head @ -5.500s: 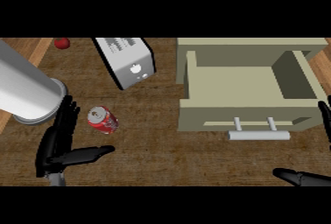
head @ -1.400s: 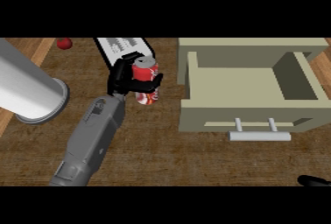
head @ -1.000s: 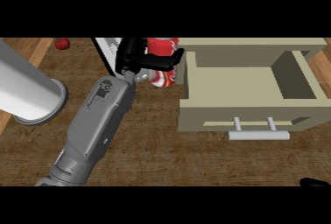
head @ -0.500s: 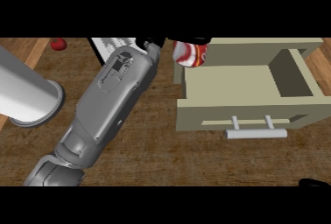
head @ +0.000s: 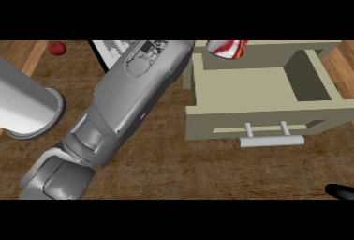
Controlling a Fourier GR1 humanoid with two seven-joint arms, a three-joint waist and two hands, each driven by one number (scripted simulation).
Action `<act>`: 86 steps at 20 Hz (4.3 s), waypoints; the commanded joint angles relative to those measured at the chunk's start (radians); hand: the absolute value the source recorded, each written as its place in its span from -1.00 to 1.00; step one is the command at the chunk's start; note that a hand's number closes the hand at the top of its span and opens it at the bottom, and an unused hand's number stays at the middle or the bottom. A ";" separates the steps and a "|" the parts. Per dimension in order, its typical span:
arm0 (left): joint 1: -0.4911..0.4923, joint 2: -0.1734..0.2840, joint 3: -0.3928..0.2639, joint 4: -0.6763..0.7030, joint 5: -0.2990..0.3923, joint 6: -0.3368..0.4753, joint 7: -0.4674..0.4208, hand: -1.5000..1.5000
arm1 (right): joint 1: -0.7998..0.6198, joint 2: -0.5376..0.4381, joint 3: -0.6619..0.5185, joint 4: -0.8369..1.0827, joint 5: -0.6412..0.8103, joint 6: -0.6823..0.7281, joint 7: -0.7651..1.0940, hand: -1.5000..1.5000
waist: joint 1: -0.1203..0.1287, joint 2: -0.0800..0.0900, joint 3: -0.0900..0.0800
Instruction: Pick up the can, place it into the drawer and close the drawer
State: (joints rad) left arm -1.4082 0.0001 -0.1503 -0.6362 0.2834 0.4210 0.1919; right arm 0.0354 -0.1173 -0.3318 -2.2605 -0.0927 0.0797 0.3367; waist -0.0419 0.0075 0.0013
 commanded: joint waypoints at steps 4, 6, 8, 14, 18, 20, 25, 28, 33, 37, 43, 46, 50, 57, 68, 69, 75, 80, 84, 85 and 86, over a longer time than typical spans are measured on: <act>-0.101 0.000 -0.085 0.152 0.104 0.043 -0.033 1.00 | -0.030 -0.003 0.036 -0.032 0.018 -0.012 0.046 -1.00 | -0.033 0.006 0.001; -0.185 0.000 -0.063 0.209 0.075 0.039 -0.015 1.00 | -0.035 0.021 0.050 -0.006 0.027 -0.022 0.018 -1.00 | -0.028 0.008 0.001; -0.166 0.000 -0.093 0.222 0.112 0.068 -0.062 1.00 | -0.026 -0.021 0.002 0.033 -0.022 0.025 -0.018 -1.00 | -0.049 0.011 0.002; -0.169 0.000 -0.171 0.268 0.153 0.163 -0.072 -1.00 | -0.133 -0.035 0.044 0.105 0.037 -0.005 0.001 -1.00 | -0.054 0.017 0.003; -0.240 0.000 -0.142 0.332 0.154 0.195 -0.087 -1.00 | -0.156 -0.034 0.065 0.035 0.036 -0.030 0.084 -1.00 | -0.056 0.019 0.002; -0.178 0.000 -0.169 0.326 0.184 0.205 -0.118 -1.00 | -0.105 -0.012 0.086 0.013 0.056 -0.018 0.041 -1.00 | -0.070 0.019 0.002; -0.220 0.000 -0.162 0.341 0.206 0.218 -0.131 -1.00 | -0.111 -0.062 0.126 0.007 0.139 0.020 0.009 -1.00 | -0.057 0.019 0.002; -0.224 0.000 -0.161 0.344 0.240 0.238 -0.127 -1.00 | -0.160 -0.099 0.130 0.042 0.195 0.025 -0.032 -1.00 | -0.068 0.025 0.002; -0.209 0.000 -0.127 0.327 0.290 0.219 -0.191 -1.00 | -0.213 -0.178 0.171 0.118 0.313 0.062 -0.095 -1.00 | -0.053 0.029 0.002; -0.216 0.000 -0.120 0.337 0.319 0.226 -0.198 -1.00 | -0.273 -0.202 0.247 0.188 0.455 0.044 -0.127 -1.00 | -0.038 0.028 0.001; -0.248 0.000 -0.138 0.330 0.316 0.221 -0.189 -1.00 | -0.314 -0.217 0.348 0.390 0.661 -0.009 -0.235 -1.00 | 0.007 0.015 0.001; -0.248 0.000 -0.134 0.367 0.297 0.214 -0.204 -1.00 | -0.347 -0.196 0.405 0.468 0.756 -0.056 -0.248 -1.00 | 0.016 0.013 0.001; -0.238 0.000 -0.132 0.366 0.289 0.214 -0.209 -1.00 | -0.407 -0.211 0.432 0.640 0.858 -0.094 -0.287 -1.00 | 0.032 0.010 0.000; -0.244 0.038 -0.094 0.351 0.293 0.170 -0.177 -1.00 | -0.531 -0.114 0.499 0.935 1.024 -0.268 -0.341 -1.00 | 0.052 0.005 0.000; -0.169 0.122 -0.113 0.257 0.244 0.162 -0.111 -1.00 | -0.784 -0.060 0.386 1.428 1.132 -0.552 -0.393 -1.00 | 0.079 0.001 0.000; -0.137 0.146 -0.107 0.237 0.248 0.130 -0.118 -1.00 | -0.790 -0.046 0.385 1.447 1.145 -0.601 -0.396 -1.00 | 0.082 0.000 0.000; -0.090 0.171 -0.137 0.147 0.232 0.126 -0.045 -1.00 | -0.957 -0.076 0.308 1.658 1.153 -0.687 -0.402 -1.00 | 0.131 -0.003 0.000; -0.039 0.211 -0.137 0.089 0.221 0.110 -0.036 -1.00 | -1.079 -0.064 0.280 1.788 1.165 -0.742 -0.406 -1.00 | 0.130 0.009 0.000; 0.011 0.225 -0.144 0.023 0.219 0.107 -0.018 -1.00 | -1.146 -0.080 0.270 1.861 1.183 -0.762 -0.402 -1.00 | 0.144 0.010 -0.001; 0.043 0.240 -0.147 0.005 0.219 0.103 -0.010 -1.00 | -1.146 -0.078 0.262 1.856 1.170 -0.776 -0.422 -1.00 | 0.140 0.006 -0.001; 0.022 0.245 -0.156 -0.005 0.209 0.101 0.006 -1.00 | -1.187 -0.089 0.257 1.878 1.172 -0.749 -0.410 -1.00 | 0.147 0.009 0.000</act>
State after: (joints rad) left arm -1.4127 0.2206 -0.2952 -0.5930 0.5028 0.5290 0.1702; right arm -1.0585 -0.1864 -0.0495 -0.4411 1.0777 -0.6420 -0.0728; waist 0.0932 0.0157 0.0019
